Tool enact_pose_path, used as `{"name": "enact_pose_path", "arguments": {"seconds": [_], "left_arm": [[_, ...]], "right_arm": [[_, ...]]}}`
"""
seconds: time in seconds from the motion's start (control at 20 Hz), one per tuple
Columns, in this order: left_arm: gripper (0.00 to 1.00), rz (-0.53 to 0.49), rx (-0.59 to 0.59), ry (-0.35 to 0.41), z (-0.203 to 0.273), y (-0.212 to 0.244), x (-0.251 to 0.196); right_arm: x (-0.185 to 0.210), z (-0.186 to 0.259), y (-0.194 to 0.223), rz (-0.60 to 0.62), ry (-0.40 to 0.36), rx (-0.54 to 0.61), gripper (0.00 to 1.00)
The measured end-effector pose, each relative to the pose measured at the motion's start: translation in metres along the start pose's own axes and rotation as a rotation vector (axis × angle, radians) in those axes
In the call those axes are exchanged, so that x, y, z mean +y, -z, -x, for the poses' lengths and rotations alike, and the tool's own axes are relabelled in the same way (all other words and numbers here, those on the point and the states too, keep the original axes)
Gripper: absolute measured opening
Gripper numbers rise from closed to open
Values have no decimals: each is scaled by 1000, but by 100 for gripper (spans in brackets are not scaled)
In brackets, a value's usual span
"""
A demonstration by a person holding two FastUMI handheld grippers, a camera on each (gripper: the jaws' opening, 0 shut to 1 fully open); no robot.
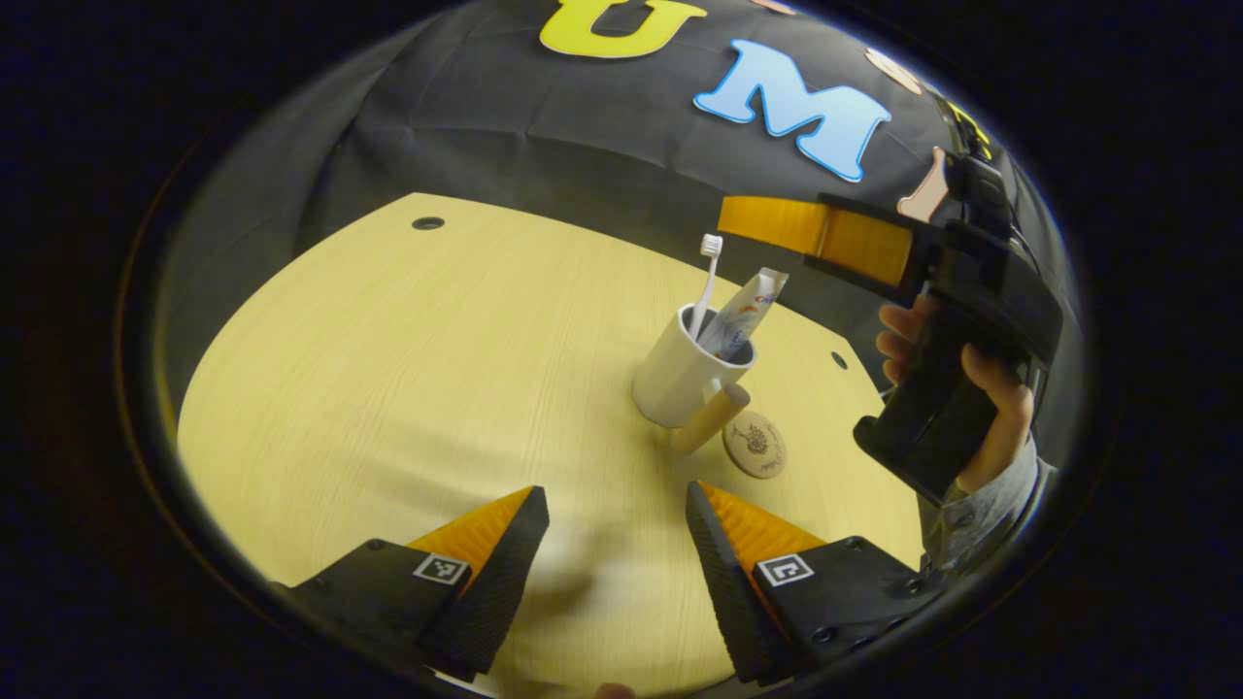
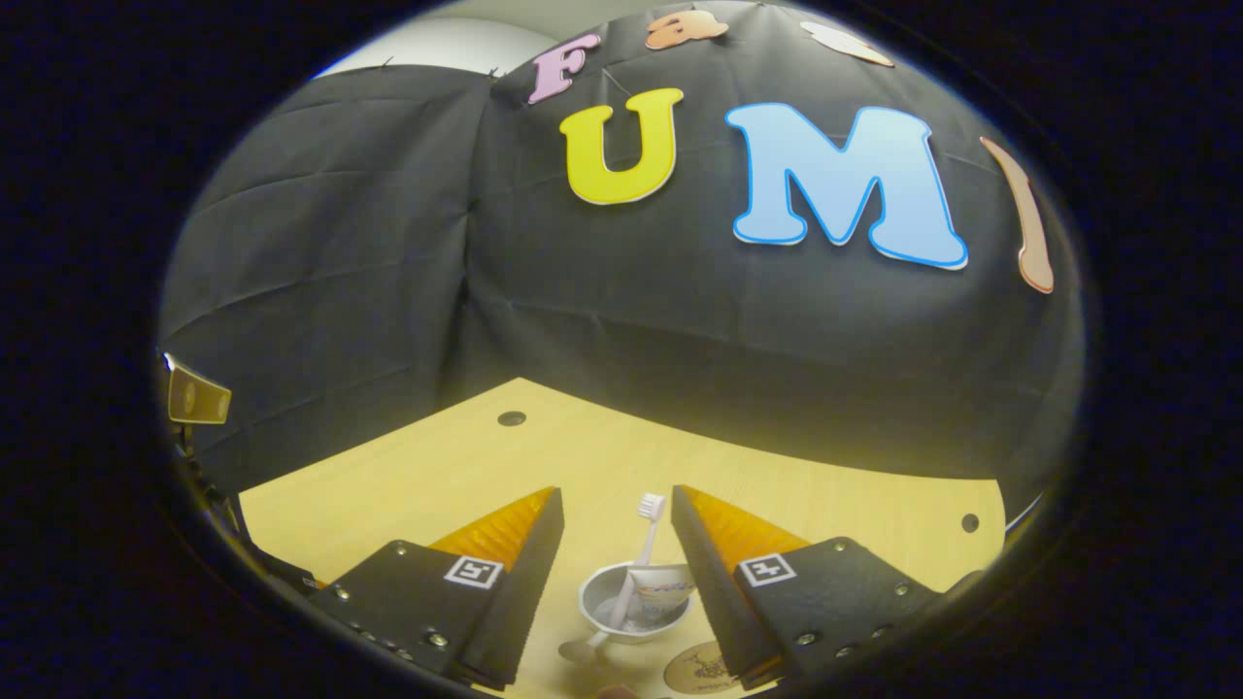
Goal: Put the toothbrush and toothpaste on the desktop into the cup, then pick up the cup and place it on the coaster on the desktop.
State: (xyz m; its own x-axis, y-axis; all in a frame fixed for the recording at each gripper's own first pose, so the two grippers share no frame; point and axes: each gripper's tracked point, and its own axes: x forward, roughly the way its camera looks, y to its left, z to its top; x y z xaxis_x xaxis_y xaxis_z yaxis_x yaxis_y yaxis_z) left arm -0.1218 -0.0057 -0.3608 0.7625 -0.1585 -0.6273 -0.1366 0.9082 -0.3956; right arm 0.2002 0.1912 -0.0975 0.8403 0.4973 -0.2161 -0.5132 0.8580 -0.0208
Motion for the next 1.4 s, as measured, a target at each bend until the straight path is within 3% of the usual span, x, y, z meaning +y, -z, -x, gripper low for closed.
{"name": "enact_pose_path", "arguments": {"seconds": [0.15,0.2,0.6,0.9,1.35,1.4], "left_arm": [[86,-5,6,5,0,1,-10],[92,-6,12,12,-1,1,-15],[92,-74,66,59,-19,-1,-58],[92,-87,169,69,-51,-8,-81],[92,-123,295,-9,-76,-17,-86],[87,-129,310,-24,-78,-17,-83]], "right_arm": [[-8,23,-16,-4,33,-41,74],[-11,33,-20,-9,42,-50,74],[-57,117,-20,-92,168,-76,74],[-92,166,21,-142,265,-21,74],[-119,219,93,-219,360,110,74],[-120,221,97,-230,362,119,74]]}}
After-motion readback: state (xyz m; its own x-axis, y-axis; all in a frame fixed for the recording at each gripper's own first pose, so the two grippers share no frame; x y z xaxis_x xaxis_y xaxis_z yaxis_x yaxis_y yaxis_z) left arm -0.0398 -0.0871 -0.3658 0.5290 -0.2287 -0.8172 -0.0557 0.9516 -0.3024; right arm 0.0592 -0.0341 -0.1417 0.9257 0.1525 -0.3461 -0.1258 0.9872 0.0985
